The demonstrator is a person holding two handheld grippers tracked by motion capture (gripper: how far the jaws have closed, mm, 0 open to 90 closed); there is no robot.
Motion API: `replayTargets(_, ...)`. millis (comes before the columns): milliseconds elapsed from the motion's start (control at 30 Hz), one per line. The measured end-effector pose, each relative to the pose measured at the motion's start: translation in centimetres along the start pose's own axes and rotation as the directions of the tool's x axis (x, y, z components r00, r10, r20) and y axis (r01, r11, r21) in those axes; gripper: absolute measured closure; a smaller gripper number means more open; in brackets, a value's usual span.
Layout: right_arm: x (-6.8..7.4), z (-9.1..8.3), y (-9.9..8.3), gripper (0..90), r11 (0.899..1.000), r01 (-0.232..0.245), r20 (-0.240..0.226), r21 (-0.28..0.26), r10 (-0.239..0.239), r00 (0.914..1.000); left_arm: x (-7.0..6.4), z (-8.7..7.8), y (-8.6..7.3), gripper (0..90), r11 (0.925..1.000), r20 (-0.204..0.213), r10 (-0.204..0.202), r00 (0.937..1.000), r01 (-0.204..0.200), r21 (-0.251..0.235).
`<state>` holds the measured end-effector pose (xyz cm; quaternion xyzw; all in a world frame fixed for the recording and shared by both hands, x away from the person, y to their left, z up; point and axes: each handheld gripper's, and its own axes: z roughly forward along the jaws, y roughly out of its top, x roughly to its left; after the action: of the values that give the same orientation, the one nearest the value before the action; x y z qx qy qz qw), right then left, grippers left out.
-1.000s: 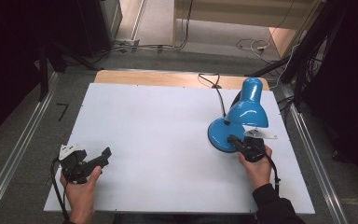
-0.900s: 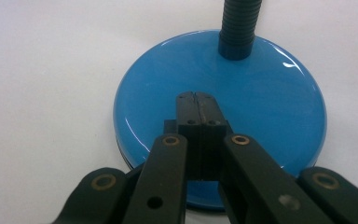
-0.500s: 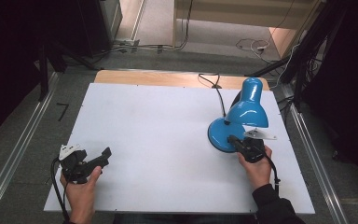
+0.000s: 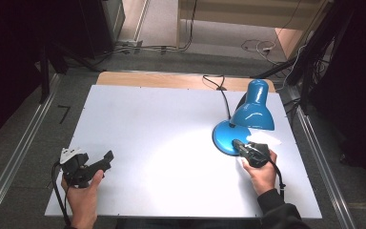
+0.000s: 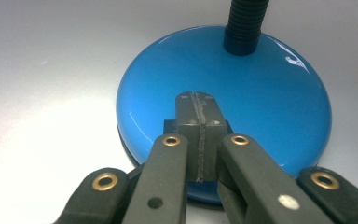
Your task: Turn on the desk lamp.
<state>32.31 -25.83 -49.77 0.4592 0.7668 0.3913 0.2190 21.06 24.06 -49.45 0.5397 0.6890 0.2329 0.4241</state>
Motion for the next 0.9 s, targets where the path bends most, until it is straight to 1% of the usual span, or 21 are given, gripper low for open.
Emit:
replayTargets(300, -0.13, -0.01, -0.02, 87.8, 1.000, -0.011, -0.008, 0.000, 0.011, 0.9999, 0.06, 0.01, 0.01, 7.2, 1.0000, 0.004, -0.003, 1.0000, 0.003, 0.001)
replayTargets(367, -0.21, -0.04, -0.01, 87.5, 1.000, -0.021, -0.014, 0.002, 0.021, 0.9997, 0.05, 0.02, 0.01, 7.2, 1.0000, 0.005, -0.004, 1.0000, 0.004, 0.002)
replayTargets(533, -0.22, -0.16, 0.01, 86.5, 0.999, -0.034, -0.025, 0.007, 0.034, 0.9991, 0.09, 0.02, 0.03, 7.2, 1.0000, 0.006, -0.003, 1.0000, 0.003, 0.002)
replayTargets(667, -0.20, -0.28, 0.06, 84.7, 0.999, -0.040, -0.032, -0.002, 0.040, 0.9987, 0.11, 0.04, 0.03, 7.2, 1.0000, 0.006, -0.004, 1.0000, 0.004, 0.002)
replayTargets(767, -0.34, -0.52, 0.16, 79.1, 0.999, -0.048, -0.032, -0.019, 0.048, 0.9984, 0.10, 0.02, 0.03, 7.2, 1.0000, 0.006, -0.003, 1.0000, 0.003, 0.002)
replayTargets(900, -0.52, -0.67, 0.21, 67.7, 0.998, -0.061, -0.029, -0.023, 0.060, 0.9978, 0.10, 0.01, 0.03, 7.2, 1.0000, 0.007, -0.004, 1.0000, 0.004, 0.001)
